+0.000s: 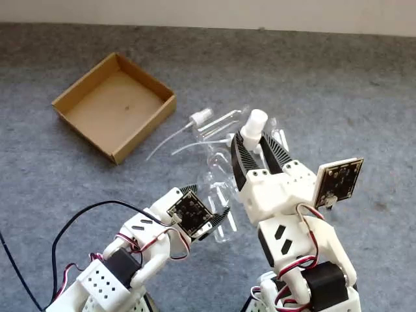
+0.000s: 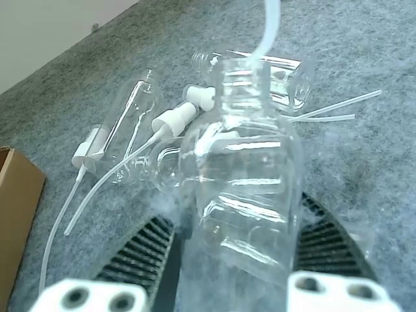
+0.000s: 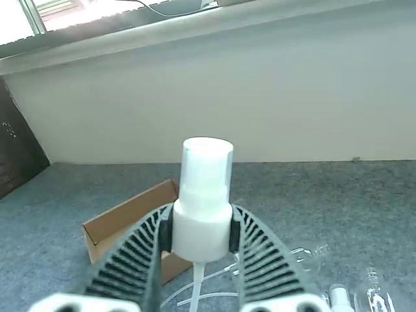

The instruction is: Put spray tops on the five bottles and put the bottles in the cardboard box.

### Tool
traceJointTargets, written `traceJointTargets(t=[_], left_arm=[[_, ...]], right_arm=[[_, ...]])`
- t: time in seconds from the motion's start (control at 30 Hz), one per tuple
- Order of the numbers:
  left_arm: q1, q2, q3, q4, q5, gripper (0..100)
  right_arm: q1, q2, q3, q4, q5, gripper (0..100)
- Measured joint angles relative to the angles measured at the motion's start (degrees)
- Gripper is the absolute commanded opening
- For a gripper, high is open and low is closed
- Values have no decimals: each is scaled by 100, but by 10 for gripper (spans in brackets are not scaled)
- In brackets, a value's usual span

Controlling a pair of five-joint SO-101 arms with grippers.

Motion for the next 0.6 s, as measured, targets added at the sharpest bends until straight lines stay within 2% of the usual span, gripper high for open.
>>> traceJointTargets(t=[0.6], left_arm=[[-9, 0, 0, 0, 0, 88]], right_arm=[[18, 18, -448, 0, -18, 5]])
